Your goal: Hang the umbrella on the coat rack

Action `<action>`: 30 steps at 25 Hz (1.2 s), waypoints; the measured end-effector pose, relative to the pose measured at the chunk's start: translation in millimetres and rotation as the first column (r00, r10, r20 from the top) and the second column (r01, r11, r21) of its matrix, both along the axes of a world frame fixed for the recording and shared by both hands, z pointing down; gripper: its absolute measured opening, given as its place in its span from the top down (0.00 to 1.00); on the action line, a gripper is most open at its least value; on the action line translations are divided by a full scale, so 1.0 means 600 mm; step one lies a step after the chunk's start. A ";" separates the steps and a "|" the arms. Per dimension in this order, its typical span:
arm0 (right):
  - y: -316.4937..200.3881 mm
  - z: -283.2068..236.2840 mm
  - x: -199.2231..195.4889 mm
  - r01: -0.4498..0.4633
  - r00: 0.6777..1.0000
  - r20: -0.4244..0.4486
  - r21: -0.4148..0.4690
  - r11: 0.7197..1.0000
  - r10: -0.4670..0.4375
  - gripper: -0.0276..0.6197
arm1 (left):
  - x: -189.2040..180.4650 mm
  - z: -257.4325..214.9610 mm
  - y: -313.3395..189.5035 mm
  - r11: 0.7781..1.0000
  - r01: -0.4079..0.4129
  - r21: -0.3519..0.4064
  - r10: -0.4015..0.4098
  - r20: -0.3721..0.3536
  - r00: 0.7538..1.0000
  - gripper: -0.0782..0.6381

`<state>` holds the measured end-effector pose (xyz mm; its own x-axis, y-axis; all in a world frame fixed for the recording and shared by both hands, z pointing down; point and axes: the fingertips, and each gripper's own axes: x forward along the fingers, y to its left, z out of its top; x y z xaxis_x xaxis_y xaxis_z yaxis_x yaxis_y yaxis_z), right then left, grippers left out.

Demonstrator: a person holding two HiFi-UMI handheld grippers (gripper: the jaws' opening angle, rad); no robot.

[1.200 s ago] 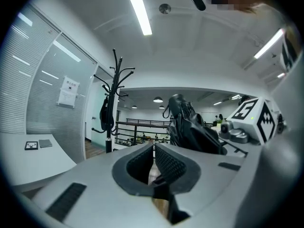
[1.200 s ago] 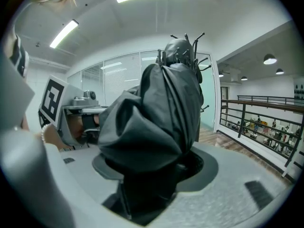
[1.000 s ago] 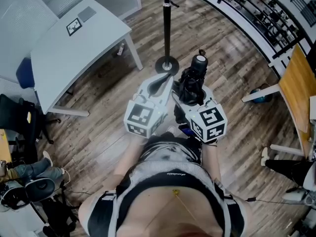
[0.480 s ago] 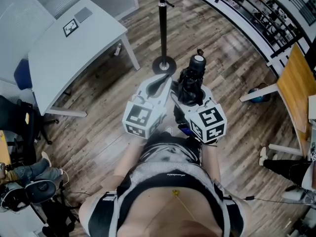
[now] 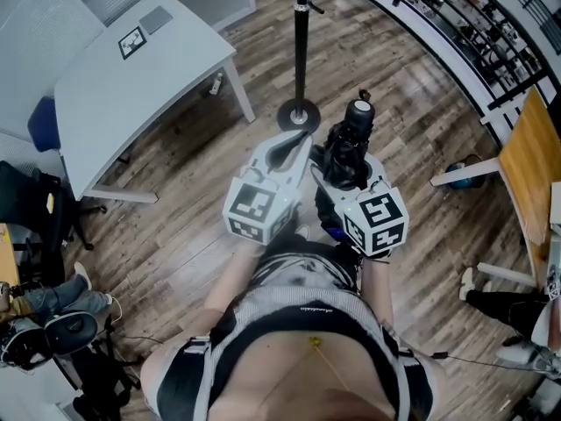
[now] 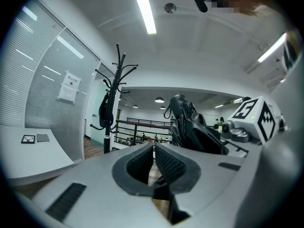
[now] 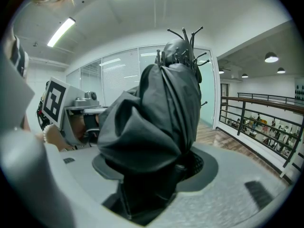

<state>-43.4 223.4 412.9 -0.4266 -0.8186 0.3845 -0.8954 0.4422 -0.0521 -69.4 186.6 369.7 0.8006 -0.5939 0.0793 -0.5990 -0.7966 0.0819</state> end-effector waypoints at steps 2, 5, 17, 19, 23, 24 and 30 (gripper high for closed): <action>-0.015 0.001 -0.004 0.002 1.000 0.004 -0.004 1.000 -0.002 0.52 | -0.004 -0.002 -0.018 1.000 0.002 0.003 -0.002 -0.006 1.000 0.87; -0.042 0.000 -0.009 0.002 1.000 0.002 -0.009 1.000 -0.002 0.52 | -0.008 -0.010 -0.049 1.000 0.007 0.011 -0.007 -0.027 1.000 0.87; -0.175 0.005 -0.004 -0.015 1.000 0.006 -0.037 0.999 0.016 0.52 | 0.007 -0.014 -0.175 0.999 -0.030 0.014 0.030 -0.017 0.999 0.87; -0.195 0.005 -0.003 -0.016 1.000 0.010 -0.040 0.999 0.016 0.52 | 0.006 -0.014 -0.194 1.000 -0.026 0.013 0.026 -0.014 1.000 0.87; -0.234 0.011 -0.003 -0.012 1.000 0.014 -0.045 0.999 0.012 0.52 | 0.008 -0.009 -0.234 1.000 -0.029 0.010 0.029 -0.006 1.000 0.87; -0.243 0.012 -0.004 -0.011 1.000 0.013 -0.047 0.999 0.012 0.52 | 0.009 -0.008 -0.243 0.999 -0.031 0.011 0.031 -0.006 1.000 0.87; -0.288 0.029 -0.001 -0.018 1.000 -0.005 -0.062 0.998 0.017 0.52 | 0.015 -0.002 -0.291 0.999 -0.045 0.014 0.045 -0.012 0.999 0.87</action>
<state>-43.8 50.5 430.5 -0.4107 -0.8004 0.4367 -0.9033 0.4224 -0.0753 -60.3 12.2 368.6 0.8276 -0.5580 0.0613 -0.5613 -0.8239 0.0785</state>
